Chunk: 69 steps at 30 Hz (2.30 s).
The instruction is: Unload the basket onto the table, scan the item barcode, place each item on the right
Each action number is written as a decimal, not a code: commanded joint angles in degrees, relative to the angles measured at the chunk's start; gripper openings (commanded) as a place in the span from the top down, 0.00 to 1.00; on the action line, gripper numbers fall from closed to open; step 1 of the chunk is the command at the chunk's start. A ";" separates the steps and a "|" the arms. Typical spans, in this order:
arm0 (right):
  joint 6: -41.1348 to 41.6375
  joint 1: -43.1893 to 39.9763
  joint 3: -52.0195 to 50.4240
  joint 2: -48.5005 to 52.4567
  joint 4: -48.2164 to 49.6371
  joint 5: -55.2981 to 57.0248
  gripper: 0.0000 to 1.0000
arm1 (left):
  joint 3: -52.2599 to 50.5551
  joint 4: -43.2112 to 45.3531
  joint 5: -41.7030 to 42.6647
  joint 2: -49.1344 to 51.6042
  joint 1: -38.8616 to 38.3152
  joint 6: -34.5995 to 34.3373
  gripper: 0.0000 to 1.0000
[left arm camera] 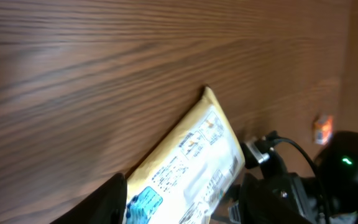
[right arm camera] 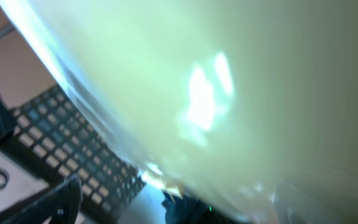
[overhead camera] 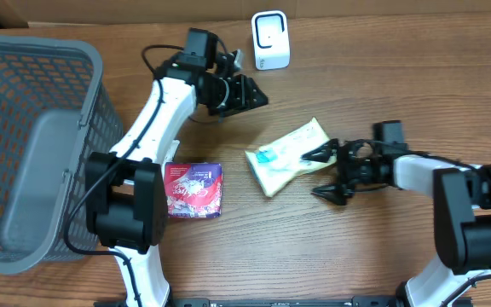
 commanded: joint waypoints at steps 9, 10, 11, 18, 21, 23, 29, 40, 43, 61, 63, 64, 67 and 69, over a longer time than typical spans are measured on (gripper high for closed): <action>34.03 17.29 -3.45 3.13 6.38 32.98 0.58 | 1.81 -6.05 -8.72 -0.15 2.27 9.22 0.49; 34.03 17.29 -3.45 3.13 6.36 33.05 0.75 | 1.81 -6.25 -8.96 -0.15 2.27 9.22 0.49; 34.01 17.18 -3.45 3.13 6.34 33.16 0.85 | 1.81 -6.43 -9.05 -0.15 2.27 9.29 0.49; 24.41 13.20 -3.39 2.71 6.32 33.75 0.96 | 1.81 -7.19 -10.43 -0.13 2.27 9.42 0.52; 14.03 10.10 -3.32 1.38 6.34 33.75 0.96 | 1.81 -6.91 -10.40 -0.13 2.27 9.38 0.52; 2.51 7.48 -2.95 -0.07 6.23 33.40 0.96 | 1.81 -6.86 -10.40 -0.13 2.23 9.16 0.52; -39.23 2.34 0.98 -3.04 -3.56 27.85 0.96 | 1.81 -6.78 -10.34 -0.13 2.16 8.90 0.54; -68.83 1.55 21.49 -3.41 -24.68 32.50 0.96 | 1.81 -6.19 -10.23 -0.13 1.81 7.43 0.55; -72.08 1.55 26.56 -3.41 -26.40 35.01 0.96 | 1.81 -5.88 -10.23 -0.13 1.44 7.43 0.55; -73.85 1.60 33.79 -3.41 -41.53 33.51 0.66 | 1.81 -2.29 -10.25 -0.13 -0.63 6.97 0.54; -73.85 1.60 33.79 -3.41 -41.64 33.68 0.06 | 1.81 -2.32 -10.29 -0.13 -0.68 6.99 0.54; -73.85 1.60 33.79 -3.41 -41.81 34.34 0.00 | 1.81 -2.34 -10.32 -0.13 -0.68 6.99 0.54; -73.85 1.60 33.77 -3.41 -42.27 37.00 0.00 | 1.81 -2.34 -10.27 -0.13 -0.72 6.99 0.54; -74.14 0.90 33.68 -3.39 -42.16 37.83 0.00 | 1.81 -2.32 -10.27 -0.13 -0.83 6.99 0.54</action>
